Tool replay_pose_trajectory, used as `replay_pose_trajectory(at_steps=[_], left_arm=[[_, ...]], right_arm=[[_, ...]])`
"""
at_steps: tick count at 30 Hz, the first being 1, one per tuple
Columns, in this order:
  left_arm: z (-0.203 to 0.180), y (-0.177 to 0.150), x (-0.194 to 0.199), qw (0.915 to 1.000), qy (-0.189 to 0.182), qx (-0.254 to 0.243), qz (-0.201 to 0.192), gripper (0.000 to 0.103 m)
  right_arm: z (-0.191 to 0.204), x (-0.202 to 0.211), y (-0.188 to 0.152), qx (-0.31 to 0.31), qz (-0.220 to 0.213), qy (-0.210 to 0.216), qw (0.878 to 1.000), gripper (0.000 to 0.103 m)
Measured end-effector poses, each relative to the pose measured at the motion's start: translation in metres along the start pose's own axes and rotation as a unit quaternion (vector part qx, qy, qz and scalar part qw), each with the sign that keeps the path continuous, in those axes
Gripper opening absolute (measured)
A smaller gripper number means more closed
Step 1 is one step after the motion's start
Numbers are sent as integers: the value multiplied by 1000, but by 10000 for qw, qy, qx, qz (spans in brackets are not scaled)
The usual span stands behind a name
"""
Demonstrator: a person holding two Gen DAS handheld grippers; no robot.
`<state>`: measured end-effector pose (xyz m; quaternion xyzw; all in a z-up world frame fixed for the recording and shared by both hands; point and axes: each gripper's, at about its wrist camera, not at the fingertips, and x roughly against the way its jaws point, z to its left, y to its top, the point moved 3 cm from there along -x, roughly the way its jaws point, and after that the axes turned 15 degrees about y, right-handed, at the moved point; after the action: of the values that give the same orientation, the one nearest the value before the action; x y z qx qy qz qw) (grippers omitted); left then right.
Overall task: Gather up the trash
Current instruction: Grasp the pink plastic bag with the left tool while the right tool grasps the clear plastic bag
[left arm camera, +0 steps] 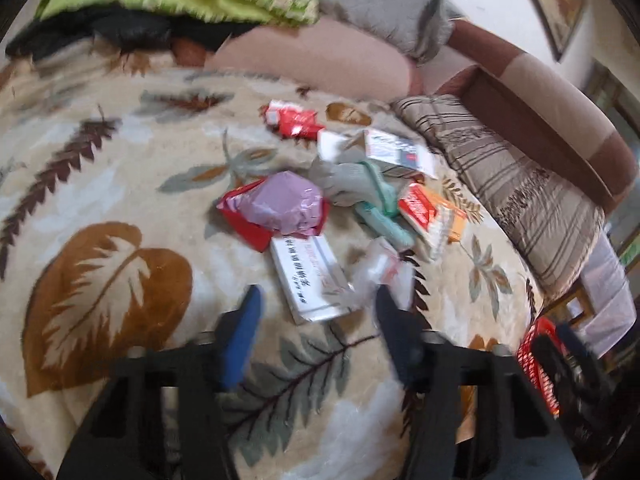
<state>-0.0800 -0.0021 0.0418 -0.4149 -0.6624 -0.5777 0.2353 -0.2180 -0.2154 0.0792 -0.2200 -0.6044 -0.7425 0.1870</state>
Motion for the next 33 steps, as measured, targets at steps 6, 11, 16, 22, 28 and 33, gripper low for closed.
replay_pose_trajectory(at_steps=[6, 11, 16, 22, 28, 33], left_arm=[[13, 39, -21, 9998, 102, 113, 126, 49], [-2, 59, -47, 9989, 74, -237, 392, 60], [-2, 59, -75, 9973, 355, -494, 419, 37], [17, 58, -46, 9996, 75, -255, -24, 29], [33, 46, -14, 9982, 278, -327, -419, 29], [41, 36, -5, 9982, 278, -264, -465, 29]], right_arm=[[5, -10, 1, -77, 188, 382, 9991, 94], [11, -19, -1, -168, 256, 544, 9980, 94], [18, -24, 0, -281, 338, 768, 9961, 94], [39, -44, 4, -374, 668, 1329, 9882, 94], [51, -91, 33, -1386, 967, 1952, 9661, 87], [49, -145, 35, -2232, 1576, 1851, 9440, 75]])
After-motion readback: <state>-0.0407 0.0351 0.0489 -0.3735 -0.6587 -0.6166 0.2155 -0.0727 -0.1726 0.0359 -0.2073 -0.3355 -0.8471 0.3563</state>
